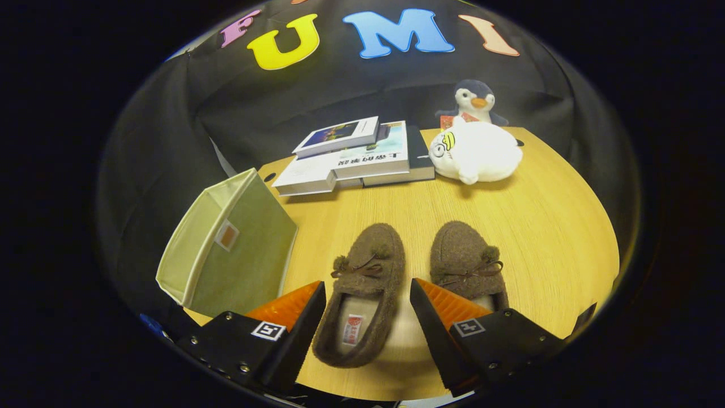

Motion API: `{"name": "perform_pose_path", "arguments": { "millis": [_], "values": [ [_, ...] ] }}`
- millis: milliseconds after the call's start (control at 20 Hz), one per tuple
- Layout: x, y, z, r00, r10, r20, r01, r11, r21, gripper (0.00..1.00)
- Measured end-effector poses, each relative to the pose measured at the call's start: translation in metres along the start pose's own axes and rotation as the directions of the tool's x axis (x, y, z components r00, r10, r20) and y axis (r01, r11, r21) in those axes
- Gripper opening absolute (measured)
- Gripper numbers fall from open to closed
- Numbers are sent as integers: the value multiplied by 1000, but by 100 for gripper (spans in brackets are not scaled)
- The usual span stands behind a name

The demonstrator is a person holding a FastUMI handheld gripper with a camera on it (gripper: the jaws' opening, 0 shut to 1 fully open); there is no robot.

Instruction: Open the storage box then place both shoes into the box .Put the left shoe in first, then the right shoe, with the right side of both shoes facing outward in a uniform manner.

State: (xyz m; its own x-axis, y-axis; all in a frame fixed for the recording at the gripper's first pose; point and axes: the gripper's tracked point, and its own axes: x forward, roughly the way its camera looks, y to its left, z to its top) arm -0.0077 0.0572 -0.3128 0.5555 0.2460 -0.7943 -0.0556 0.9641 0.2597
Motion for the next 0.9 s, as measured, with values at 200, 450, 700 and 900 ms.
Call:
{"name": "perform_pose_path", "arguments": {
  "millis": [200, 450, 700, 900],
  "values": [
    [14, -12, -21, 998, -17, -59, 16, 1000, -9, 89],
    [28, -21, -32, 995, -34, -99, 35, 999, 6, 79],
    [38, -20, -41, 990, -32, -141, 35, 999, 19, 59],
    [45, -17, -42, 988, -3, -152, 15, 997, 77, 39]
  ]
}}
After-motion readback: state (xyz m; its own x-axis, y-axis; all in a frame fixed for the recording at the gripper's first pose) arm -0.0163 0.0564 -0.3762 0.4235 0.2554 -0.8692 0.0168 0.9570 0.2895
